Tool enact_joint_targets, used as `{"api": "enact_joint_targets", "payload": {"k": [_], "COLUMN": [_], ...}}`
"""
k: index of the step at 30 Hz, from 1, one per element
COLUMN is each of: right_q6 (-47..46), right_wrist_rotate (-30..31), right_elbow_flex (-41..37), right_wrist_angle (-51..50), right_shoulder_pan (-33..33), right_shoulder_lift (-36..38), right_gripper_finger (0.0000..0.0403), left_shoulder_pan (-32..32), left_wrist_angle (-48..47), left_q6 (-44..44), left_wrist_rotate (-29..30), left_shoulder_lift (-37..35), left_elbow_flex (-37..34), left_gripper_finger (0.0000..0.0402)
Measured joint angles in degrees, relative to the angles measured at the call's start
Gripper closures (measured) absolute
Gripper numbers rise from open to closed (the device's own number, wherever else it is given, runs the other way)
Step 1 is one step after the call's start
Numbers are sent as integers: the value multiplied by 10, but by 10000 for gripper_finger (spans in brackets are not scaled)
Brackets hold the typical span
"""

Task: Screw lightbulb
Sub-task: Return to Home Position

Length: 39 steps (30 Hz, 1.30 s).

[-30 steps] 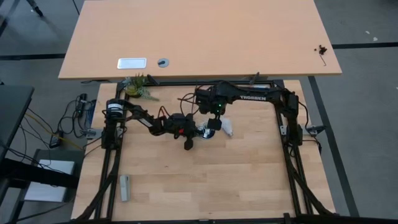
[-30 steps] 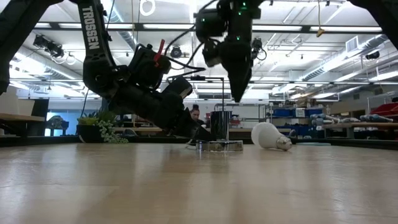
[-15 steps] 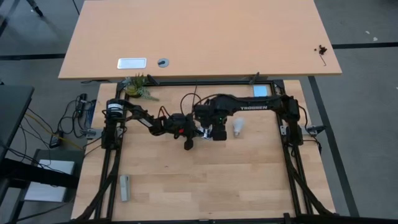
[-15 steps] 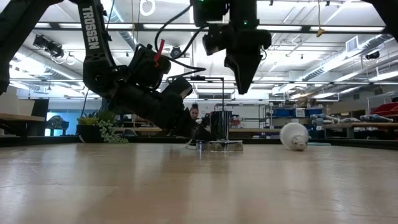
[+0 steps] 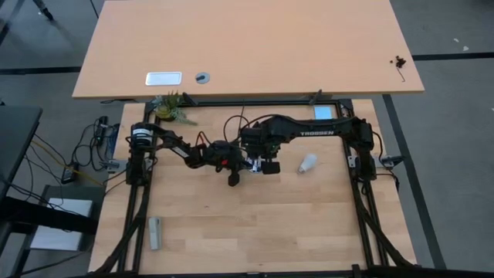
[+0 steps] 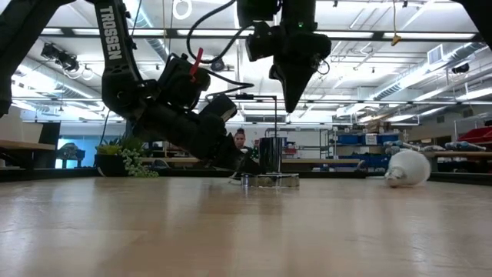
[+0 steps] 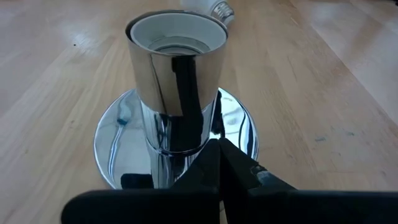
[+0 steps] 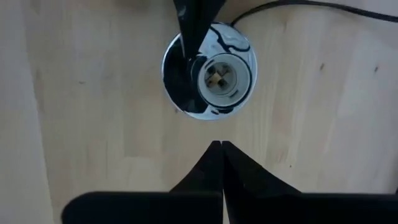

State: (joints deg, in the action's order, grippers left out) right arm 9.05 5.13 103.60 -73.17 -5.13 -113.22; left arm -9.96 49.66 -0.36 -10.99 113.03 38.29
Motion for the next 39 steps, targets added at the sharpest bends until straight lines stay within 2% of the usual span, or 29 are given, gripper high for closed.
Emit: {"api": "enact_joint_targets", "payload": {"k": [7, 15, 20, 28, 31, 34, 39], "right_q6": [14, 4, -5, -35, -56, -80, -139], "right_wrist_rotate": [-2, -4, -7, -6, 6, 21, 12], "right_elbow_flex": [-14, -123, -231, -449, -526, -596, -684], "right_wrist_angle": [31, 118, 216, 418, 463, 492, 629], "right_shoulder_pan": [0, 0, 0, -9, -18, -33, -48], "right_shoulder_lift": [14, 81, 169, 357, 418, 454, 466], "right_gripper_finger": [398, 400, 400, 400, 395, 387, 384], "left_shoulder_pan": [0, 0, 0, 0, 0, 0, -1], "left_wrist_angle": [-27, -29, -30, -31, -31, -30, -29], "left_q6": [17, 18, 18, 19, 19, 20, 21], "left_wrist_rotate": [6, 8, 11, 15, 24, 31, 36], "left_shoulder_lift": [-21, -24, -24, -25, -25, -25, -25], "left_elbow_flex": [-1, -1, -1, -1, 0, 0, 0], "left_gripper_finger": [400, 400, 400, 400, 400, 400, 400]}}
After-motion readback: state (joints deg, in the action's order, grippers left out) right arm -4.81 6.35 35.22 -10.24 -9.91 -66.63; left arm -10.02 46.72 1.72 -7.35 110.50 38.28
